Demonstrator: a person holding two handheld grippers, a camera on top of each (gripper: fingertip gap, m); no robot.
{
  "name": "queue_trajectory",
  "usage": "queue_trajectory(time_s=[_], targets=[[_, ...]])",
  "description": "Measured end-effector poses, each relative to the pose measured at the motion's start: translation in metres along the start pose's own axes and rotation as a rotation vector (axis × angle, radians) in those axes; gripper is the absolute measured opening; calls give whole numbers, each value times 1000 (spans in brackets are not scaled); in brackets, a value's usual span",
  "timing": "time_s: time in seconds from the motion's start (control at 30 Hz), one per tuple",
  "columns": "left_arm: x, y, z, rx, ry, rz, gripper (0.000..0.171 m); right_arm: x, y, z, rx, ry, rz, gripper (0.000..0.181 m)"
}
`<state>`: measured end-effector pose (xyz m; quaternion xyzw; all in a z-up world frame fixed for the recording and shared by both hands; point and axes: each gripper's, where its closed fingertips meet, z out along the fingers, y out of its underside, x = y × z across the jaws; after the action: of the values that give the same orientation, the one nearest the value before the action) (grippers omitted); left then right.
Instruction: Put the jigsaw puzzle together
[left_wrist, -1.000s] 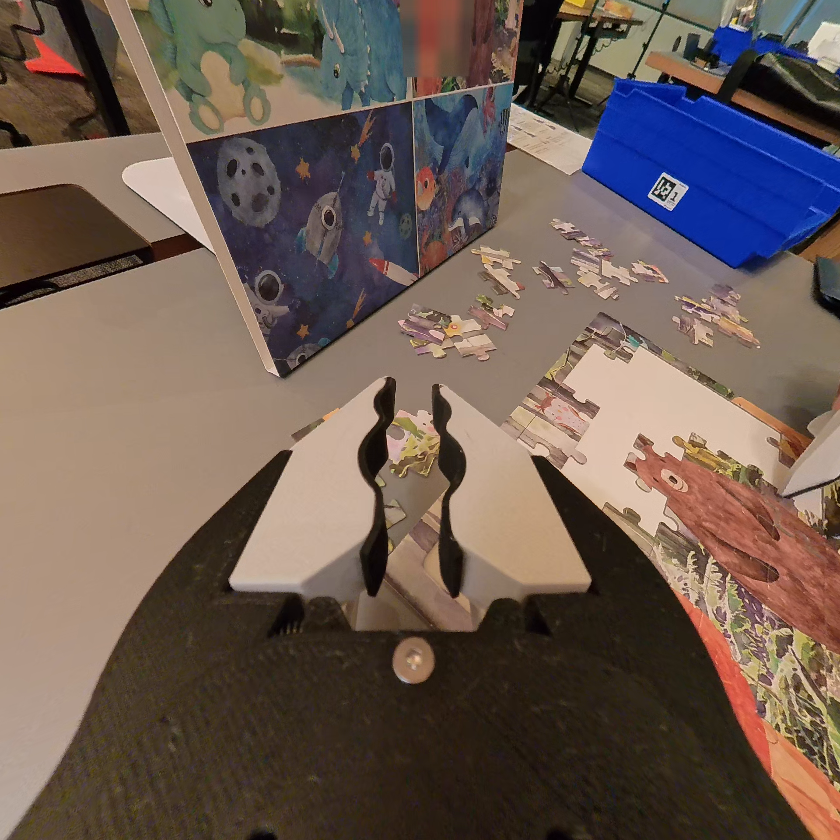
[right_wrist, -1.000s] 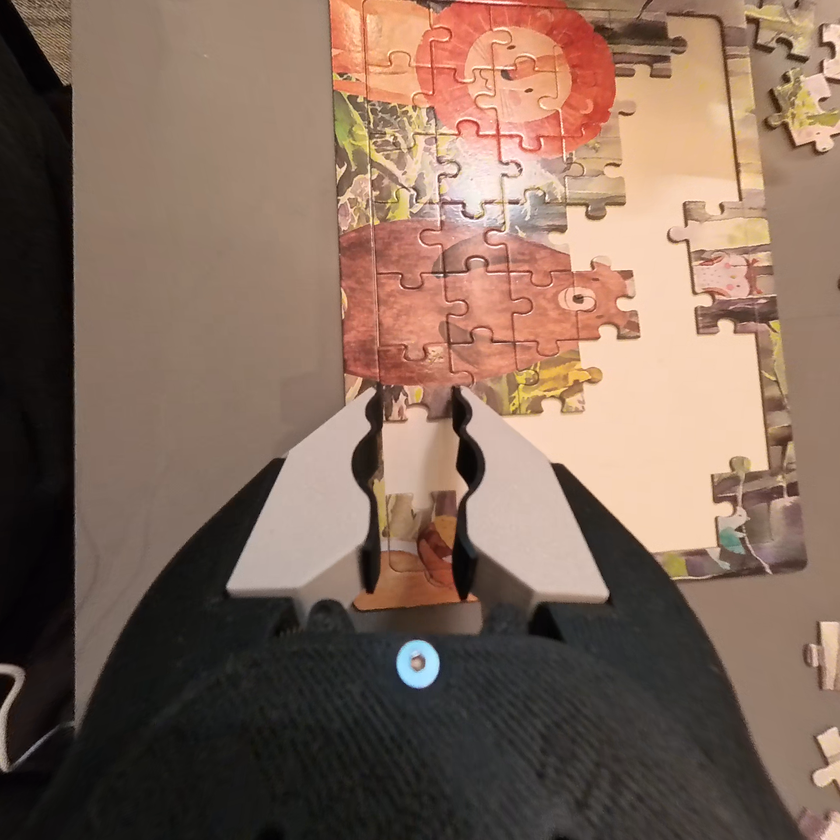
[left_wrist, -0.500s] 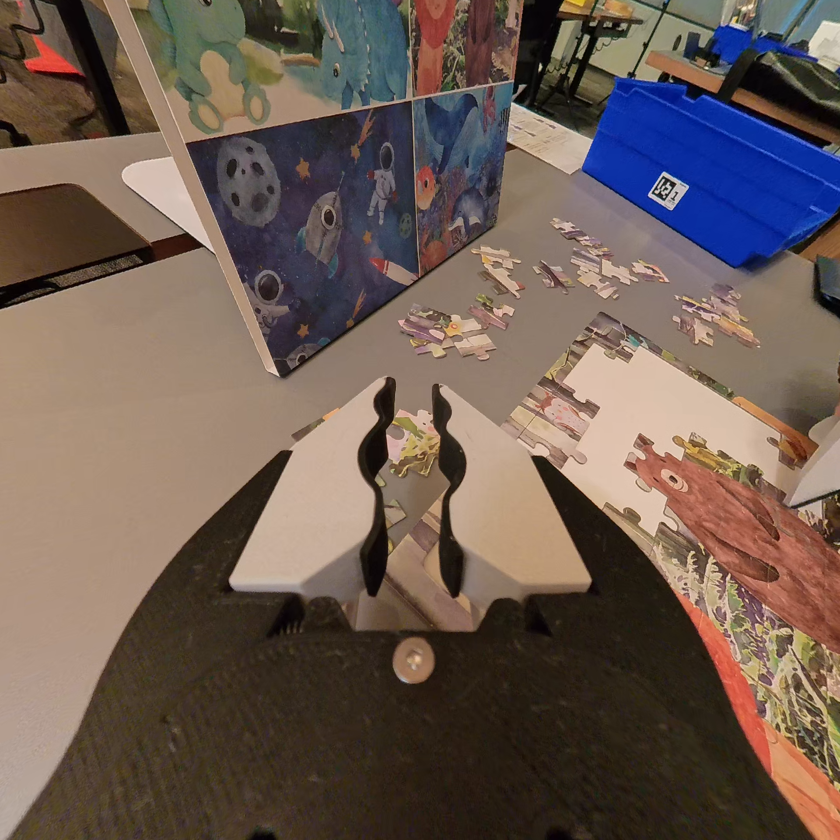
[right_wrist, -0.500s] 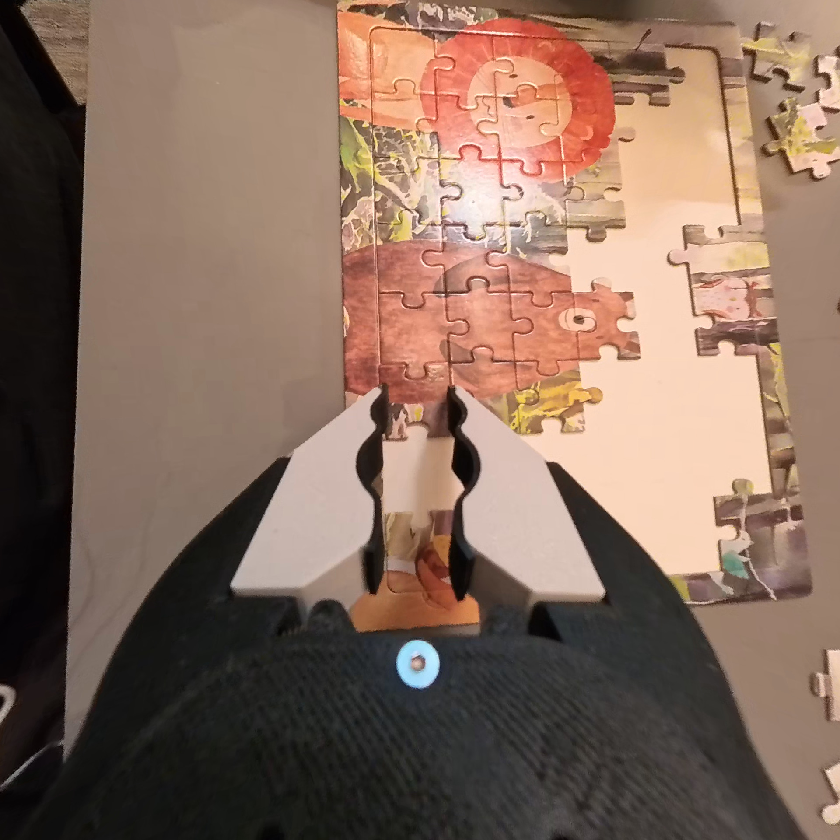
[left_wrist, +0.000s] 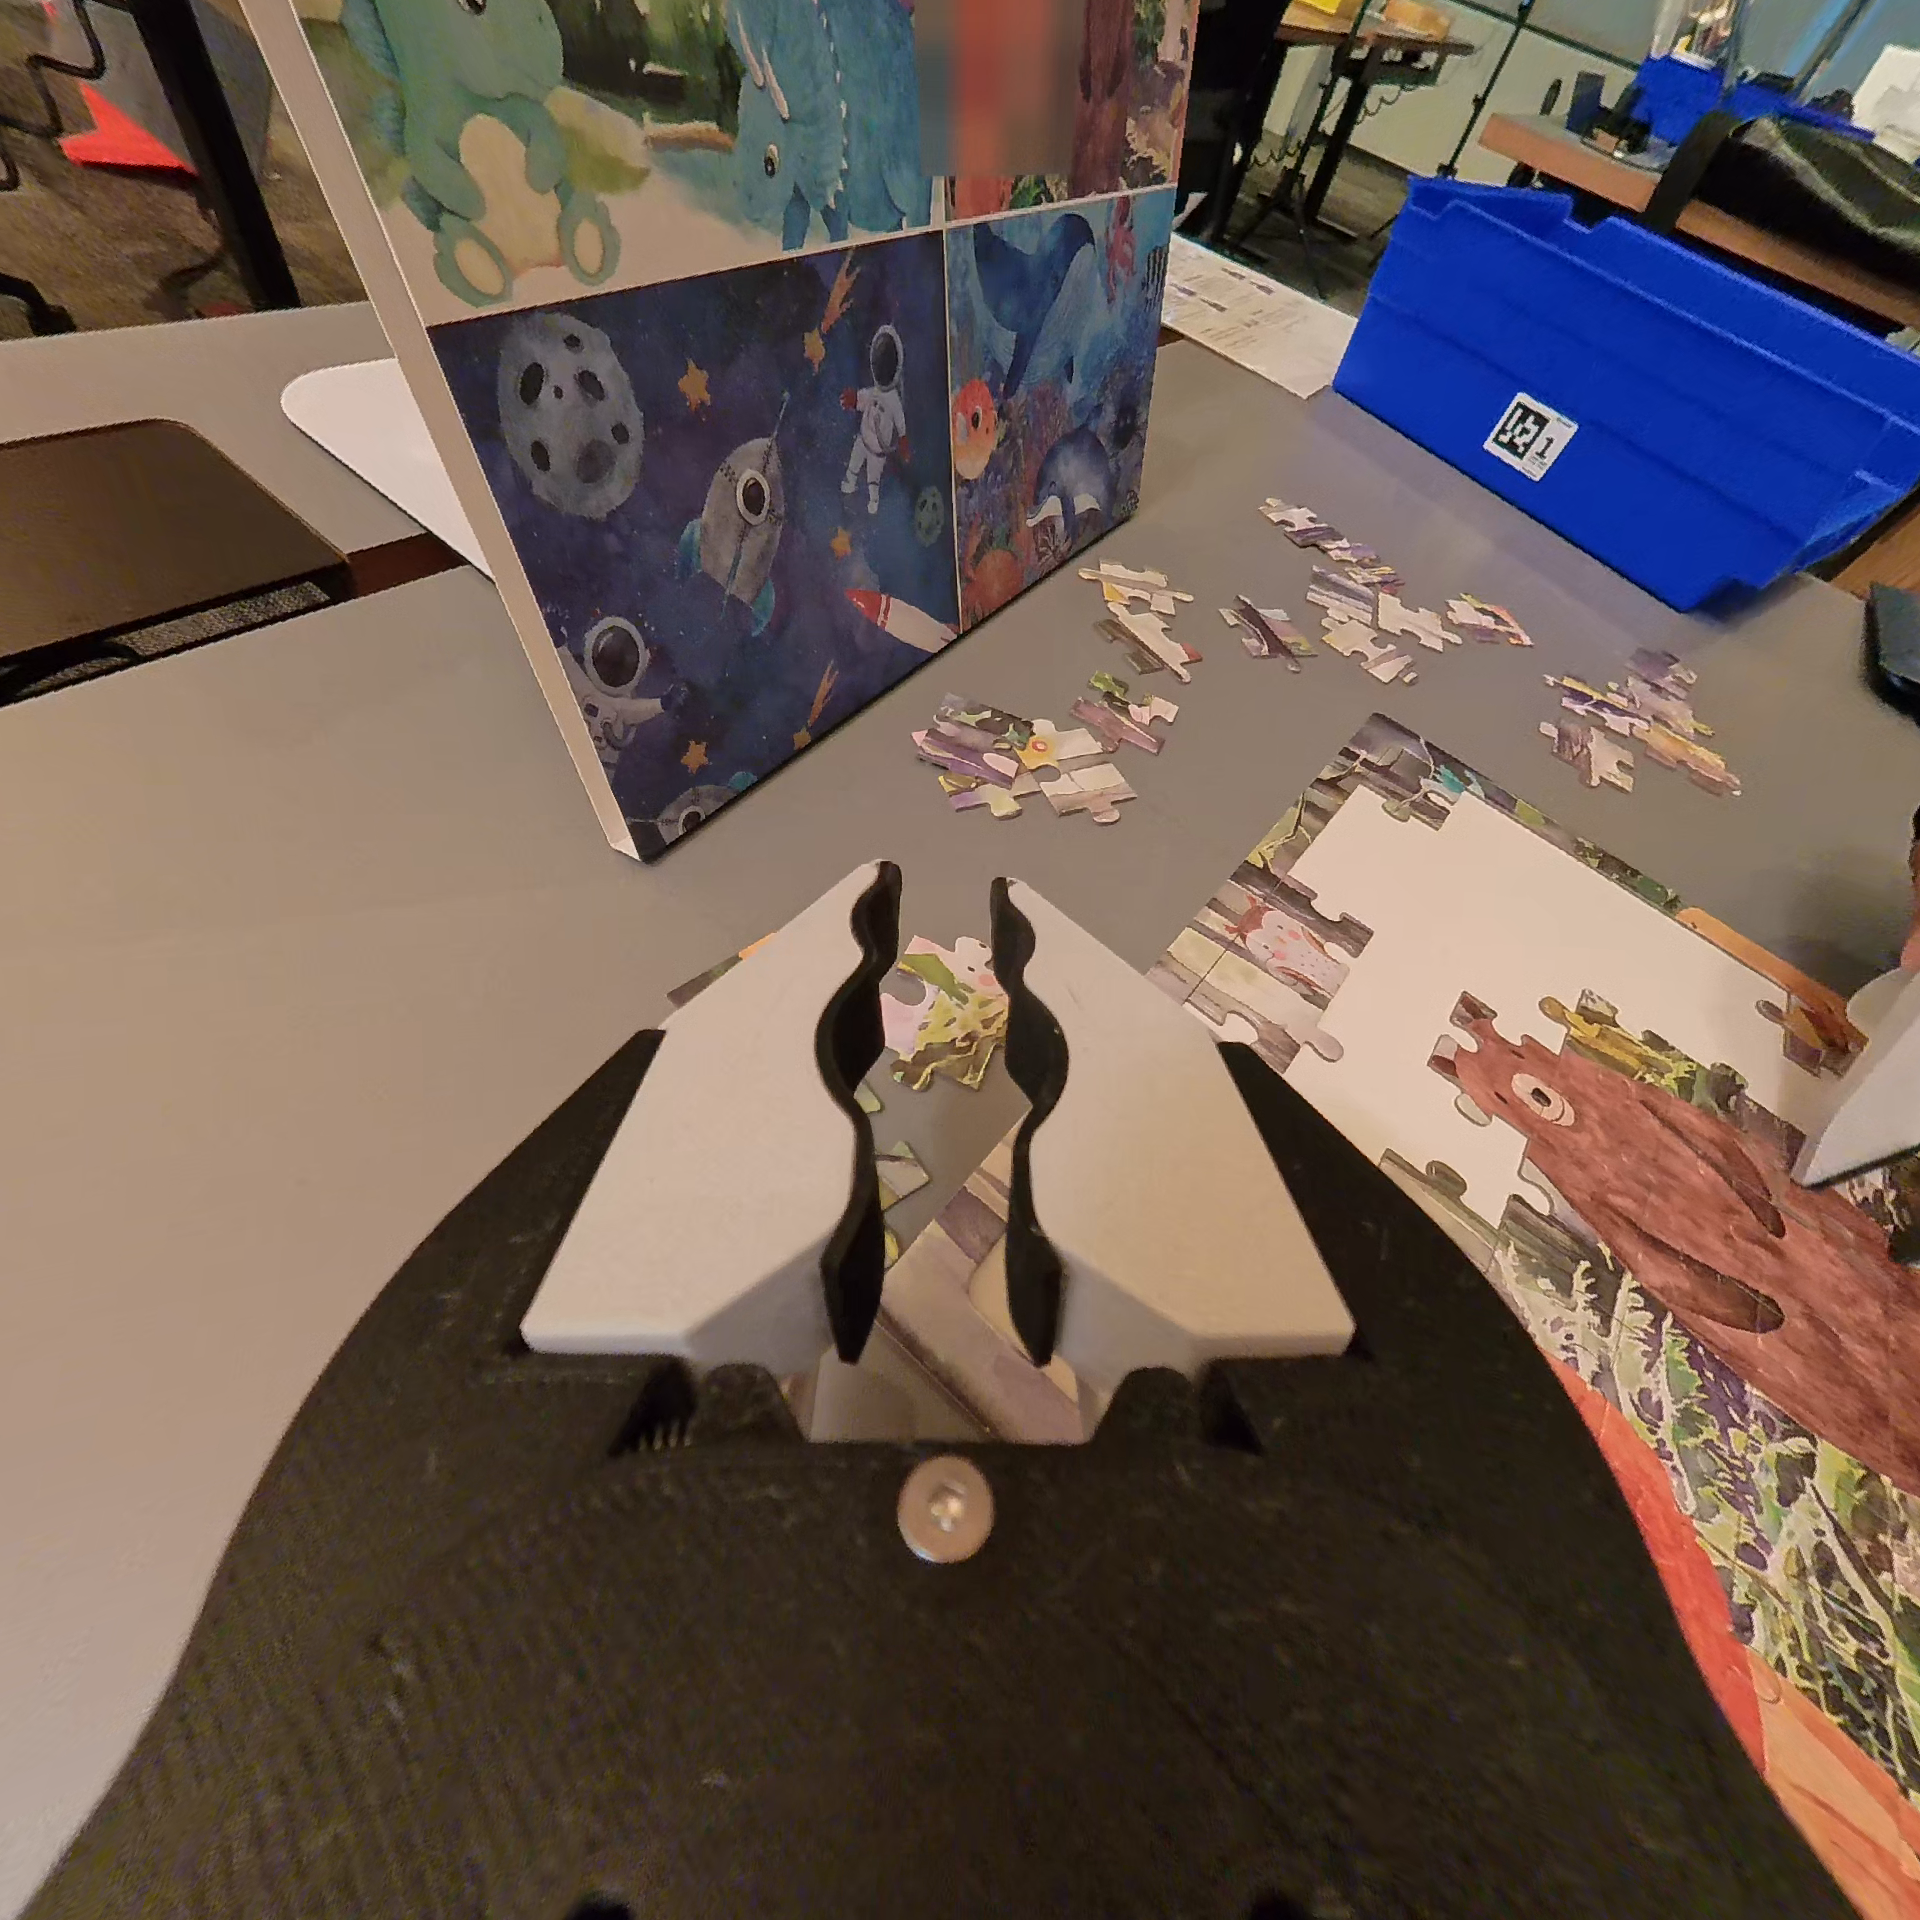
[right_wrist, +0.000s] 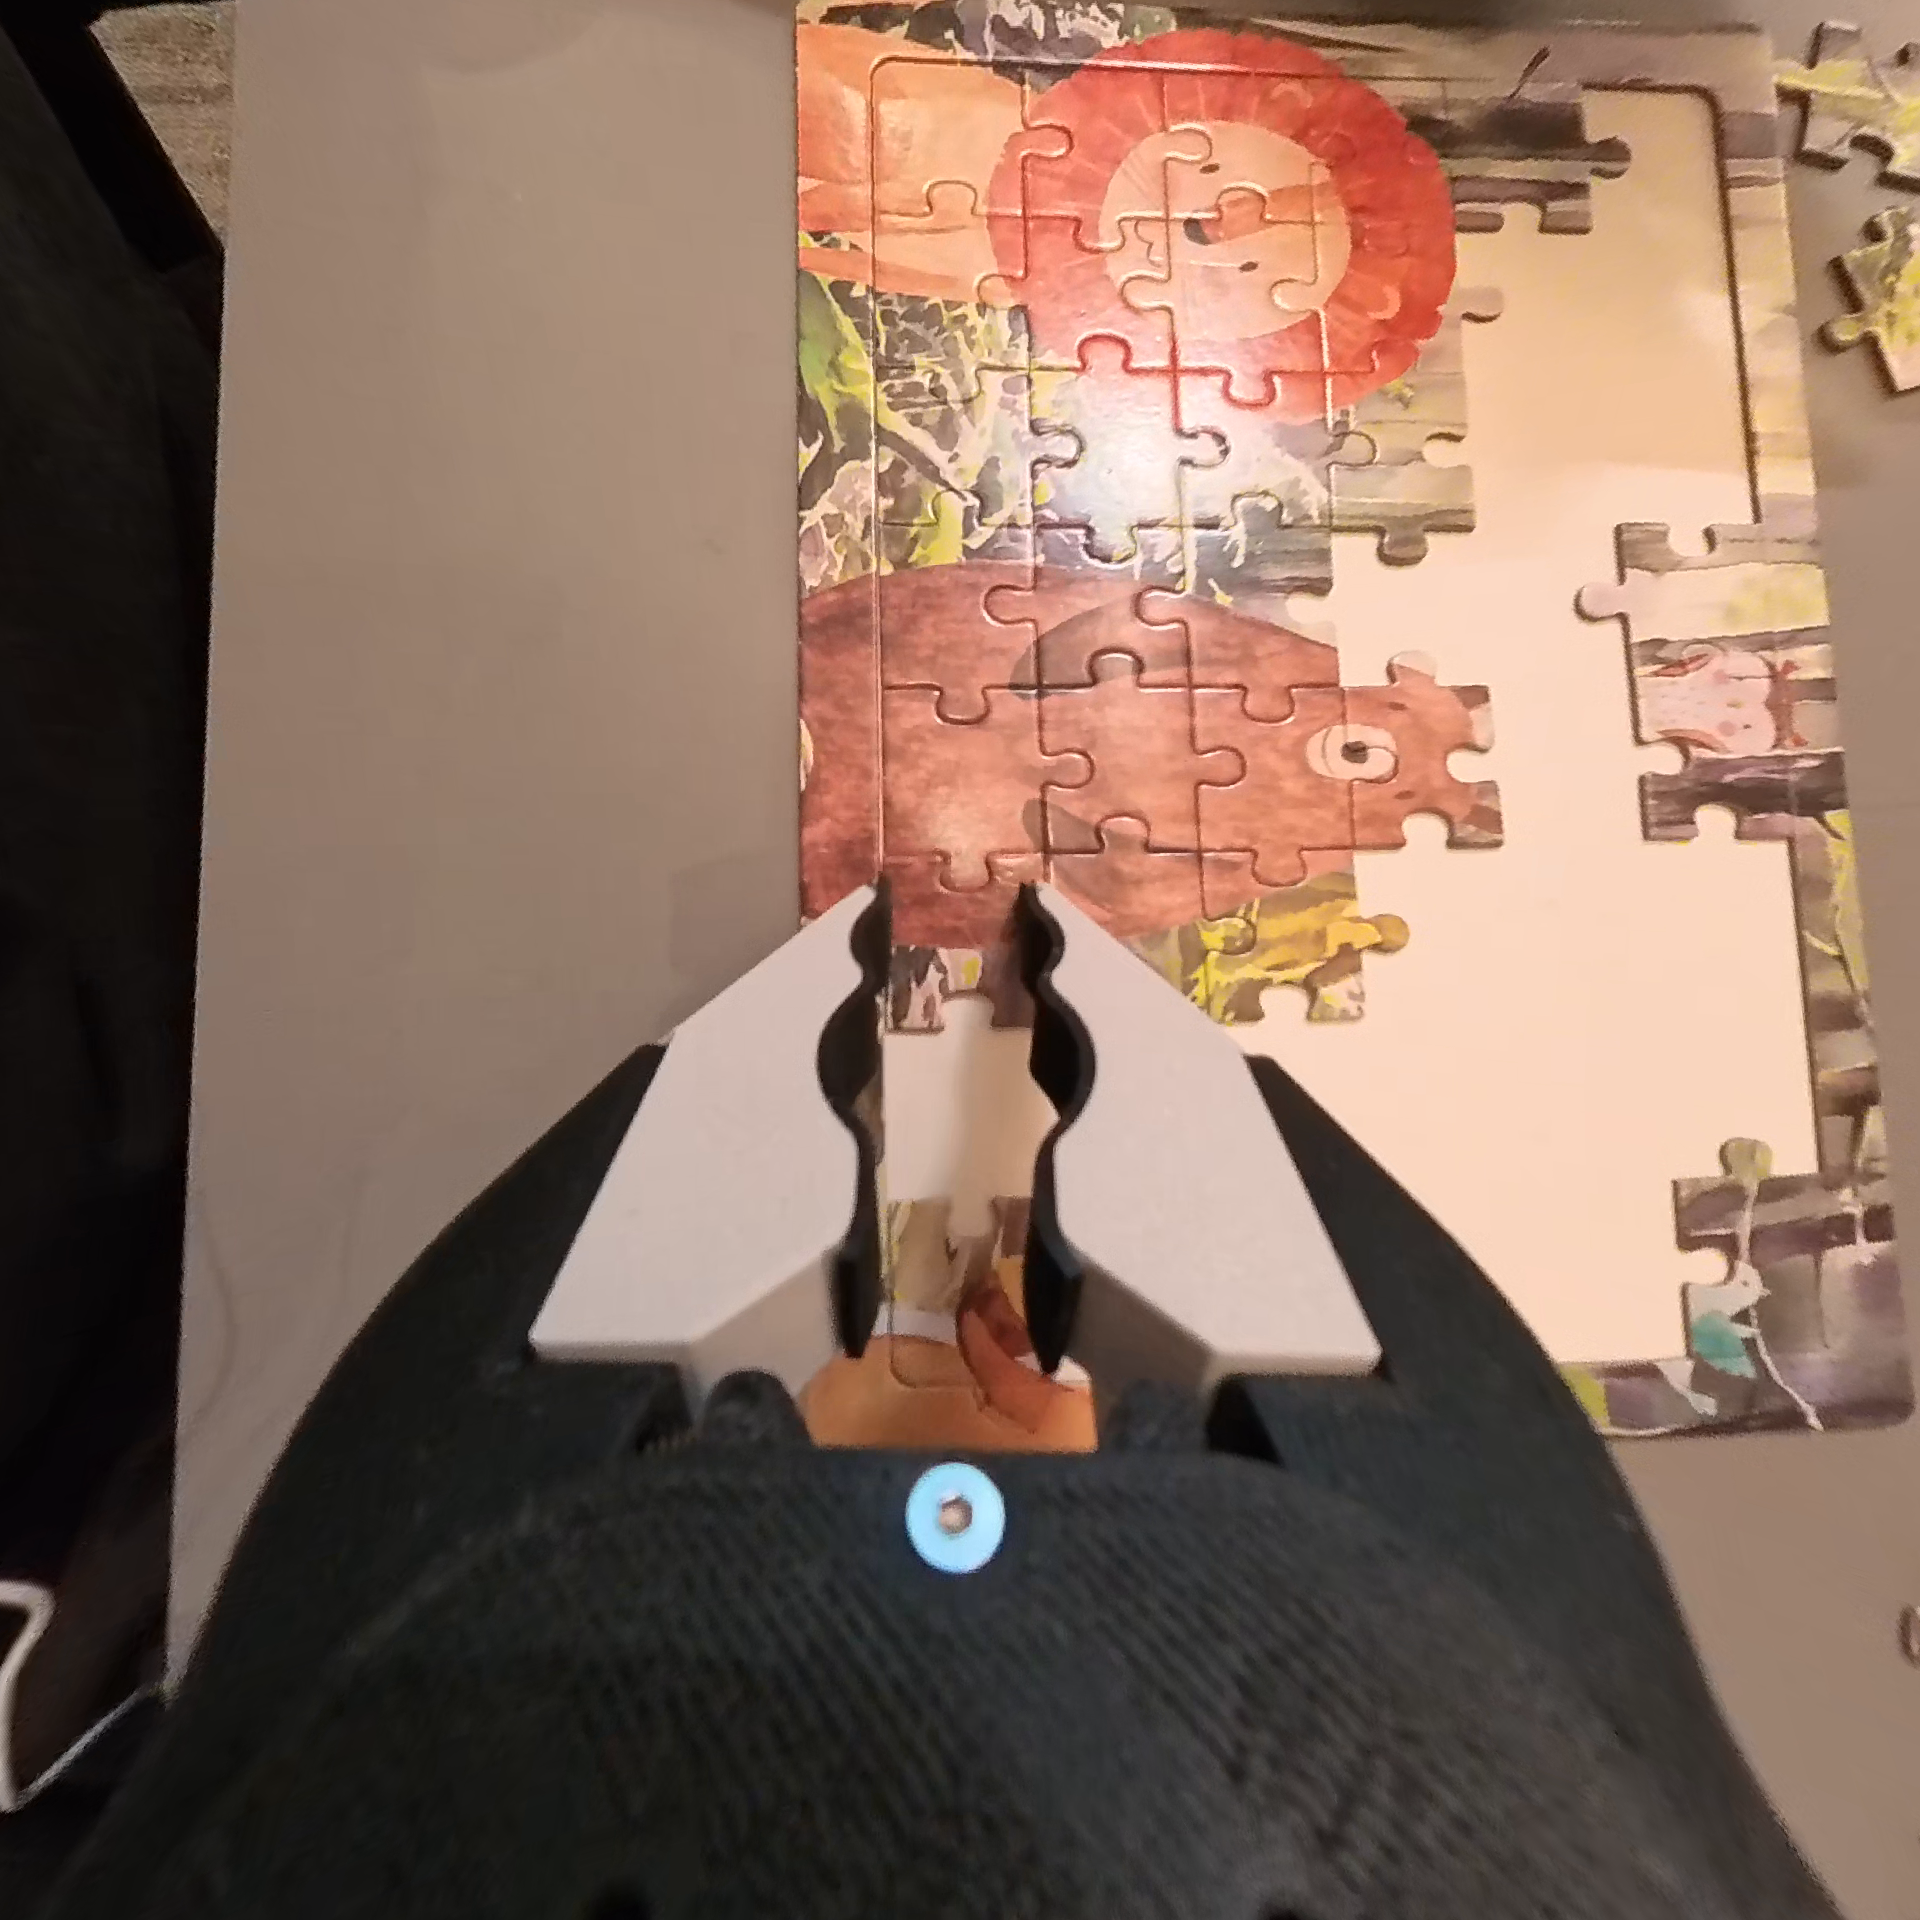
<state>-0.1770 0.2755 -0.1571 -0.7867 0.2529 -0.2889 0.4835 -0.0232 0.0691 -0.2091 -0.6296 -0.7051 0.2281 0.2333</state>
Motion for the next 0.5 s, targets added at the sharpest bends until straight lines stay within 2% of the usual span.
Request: queue_trajectory(time_s=[0.37, 0.5], targets=[[0, 0, 0, -1, 1, 1, 15, -2, 0, 1, -16, -16, -4, 19], [0, 0, 0, -1, 1, 0, 15, 0, -4, -3, 20, -14, 25, 17]])
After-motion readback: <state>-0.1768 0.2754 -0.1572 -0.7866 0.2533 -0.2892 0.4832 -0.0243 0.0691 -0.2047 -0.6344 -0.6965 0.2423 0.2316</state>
